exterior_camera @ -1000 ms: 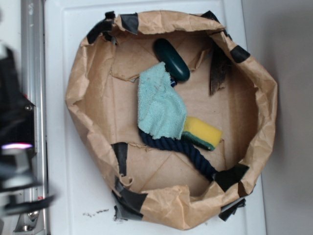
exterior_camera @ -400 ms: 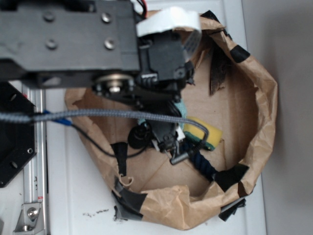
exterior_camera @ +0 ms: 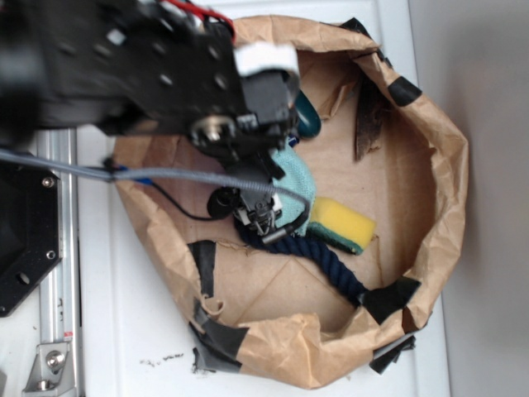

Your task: Grab the blue cloth.

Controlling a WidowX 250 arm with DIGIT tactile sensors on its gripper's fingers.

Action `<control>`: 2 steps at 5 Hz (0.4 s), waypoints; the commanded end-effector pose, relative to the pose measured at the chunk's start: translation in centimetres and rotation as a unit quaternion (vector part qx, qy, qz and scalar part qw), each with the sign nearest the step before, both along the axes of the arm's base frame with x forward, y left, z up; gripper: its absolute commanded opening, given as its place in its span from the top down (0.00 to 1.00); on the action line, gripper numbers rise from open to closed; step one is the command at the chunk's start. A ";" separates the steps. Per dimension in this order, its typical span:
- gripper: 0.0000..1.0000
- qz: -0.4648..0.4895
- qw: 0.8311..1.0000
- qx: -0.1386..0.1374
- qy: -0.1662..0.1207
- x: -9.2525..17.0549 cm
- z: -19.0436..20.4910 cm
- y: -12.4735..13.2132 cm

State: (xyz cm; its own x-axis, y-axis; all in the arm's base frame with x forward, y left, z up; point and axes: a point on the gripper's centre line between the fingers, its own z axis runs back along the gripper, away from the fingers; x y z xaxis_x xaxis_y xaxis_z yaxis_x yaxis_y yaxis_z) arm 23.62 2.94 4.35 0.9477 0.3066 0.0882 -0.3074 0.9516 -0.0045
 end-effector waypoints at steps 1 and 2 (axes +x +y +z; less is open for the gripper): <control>0.00 -0.113 0.992 -0.016 -0.056 3.0 -0.7 -0.2; 0.00 -0.120 0.990 -0.026 -0.069 3.2 0.7 -0.3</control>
State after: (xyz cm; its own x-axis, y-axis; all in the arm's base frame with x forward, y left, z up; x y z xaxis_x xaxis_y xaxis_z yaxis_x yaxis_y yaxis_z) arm 25.60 1.51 3.18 0.9869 0.0796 0.1402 -0.0677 0.9939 -0.0875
